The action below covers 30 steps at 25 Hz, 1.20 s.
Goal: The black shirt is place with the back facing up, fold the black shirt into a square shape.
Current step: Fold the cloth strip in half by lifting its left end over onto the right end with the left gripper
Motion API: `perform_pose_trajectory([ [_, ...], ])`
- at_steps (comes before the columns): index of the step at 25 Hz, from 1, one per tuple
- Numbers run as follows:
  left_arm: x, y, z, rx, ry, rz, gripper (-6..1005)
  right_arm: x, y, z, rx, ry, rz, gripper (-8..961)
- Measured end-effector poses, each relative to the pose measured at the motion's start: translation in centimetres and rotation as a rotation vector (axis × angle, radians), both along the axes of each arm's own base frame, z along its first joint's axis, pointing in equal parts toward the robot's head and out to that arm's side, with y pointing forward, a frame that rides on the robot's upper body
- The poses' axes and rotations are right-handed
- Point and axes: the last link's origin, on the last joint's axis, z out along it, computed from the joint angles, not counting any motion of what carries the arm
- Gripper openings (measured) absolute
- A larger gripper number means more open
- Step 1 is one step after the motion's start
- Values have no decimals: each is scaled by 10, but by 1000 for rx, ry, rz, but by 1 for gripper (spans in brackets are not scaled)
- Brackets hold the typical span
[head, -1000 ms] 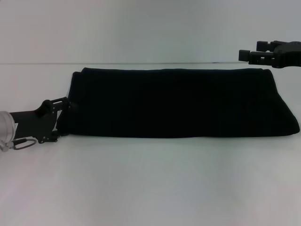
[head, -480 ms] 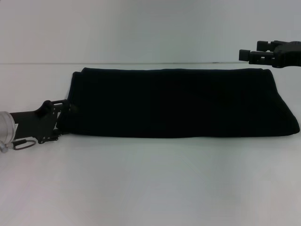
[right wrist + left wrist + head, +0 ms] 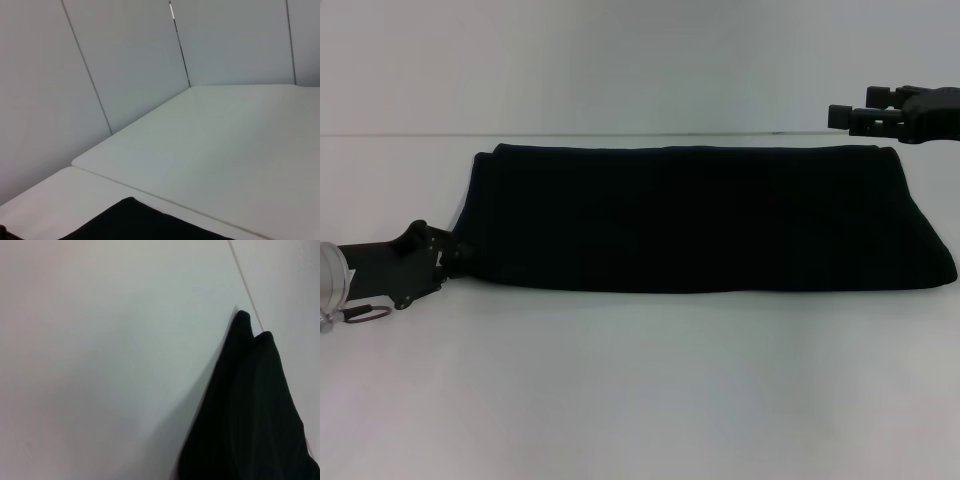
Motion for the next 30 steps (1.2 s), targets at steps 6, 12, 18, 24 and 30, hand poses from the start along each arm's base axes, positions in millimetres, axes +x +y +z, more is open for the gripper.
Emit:
perform_pose_trajectory([
  [6, -1, 0, 0, 1, 17, -15, 275, 0, 0, 0, 1, 0, -1, 917],
  [12, -2, -1, -1, -1, 24, -23, 90, 1, 0, 0, 2, 1, -2, 917],
  [18, -1, -2, -1, 1, 21, -27, 75, 1, -1, 0, 3, 0, -2, 916],
  [24, -3, -3, -1, 6, 9, -15, 76, 3, -1, 1, 9, -1, -7, 916],
  [30, -2, -4, -2, 5, -3, -7, 91, 3, -1, 1, 11, -1, -9, 916],
])
